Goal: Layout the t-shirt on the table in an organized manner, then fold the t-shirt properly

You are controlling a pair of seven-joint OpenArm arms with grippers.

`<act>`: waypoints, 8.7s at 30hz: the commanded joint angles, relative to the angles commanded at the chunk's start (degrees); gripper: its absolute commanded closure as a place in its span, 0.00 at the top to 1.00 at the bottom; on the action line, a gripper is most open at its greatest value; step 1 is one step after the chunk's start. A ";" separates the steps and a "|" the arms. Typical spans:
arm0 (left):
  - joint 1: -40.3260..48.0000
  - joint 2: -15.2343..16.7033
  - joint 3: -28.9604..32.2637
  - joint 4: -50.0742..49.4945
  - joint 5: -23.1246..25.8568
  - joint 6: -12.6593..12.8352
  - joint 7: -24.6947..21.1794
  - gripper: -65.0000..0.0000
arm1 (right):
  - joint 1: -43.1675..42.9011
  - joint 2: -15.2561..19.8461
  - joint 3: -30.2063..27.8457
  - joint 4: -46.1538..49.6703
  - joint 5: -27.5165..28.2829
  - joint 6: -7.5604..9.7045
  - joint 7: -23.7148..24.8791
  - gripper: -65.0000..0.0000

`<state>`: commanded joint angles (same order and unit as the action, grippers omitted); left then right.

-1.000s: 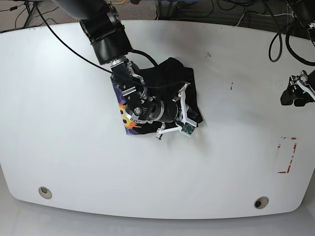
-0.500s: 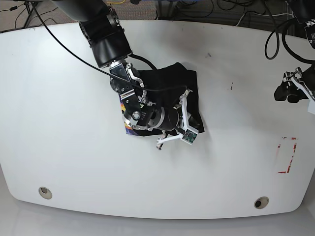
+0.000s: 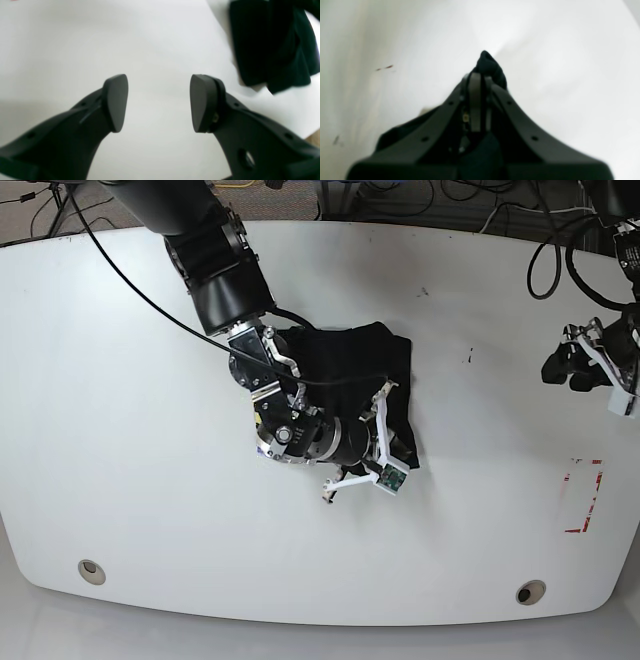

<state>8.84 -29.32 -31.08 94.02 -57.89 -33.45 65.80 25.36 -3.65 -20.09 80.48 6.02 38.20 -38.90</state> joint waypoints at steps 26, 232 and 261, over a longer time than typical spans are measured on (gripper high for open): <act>0.00 1.93 6.51 0.09 0.09 0.00 -0.18 0.56 | 0.00 -1.93 3.52 -6.59 -0.26 -10.99 8.70 0.49; -4.04 -13.80 8.18 -9.14 42.20 -6.55 -12.48 0.18 | -31.03 14.95 42.55 32.53 0.00 1.80 0.00 0.20; 7.47 29.10 9.05 1.85 69.45 7.38 -72.09 0.18 | -42.11 8.44 46.86 17.93 -9.67 -1.23 37.54 0.20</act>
<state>16.31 -0.22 -22.02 95.87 11.56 -26.07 -6.29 -16.75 4.79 26.77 98.42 -3.65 36.97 -1.36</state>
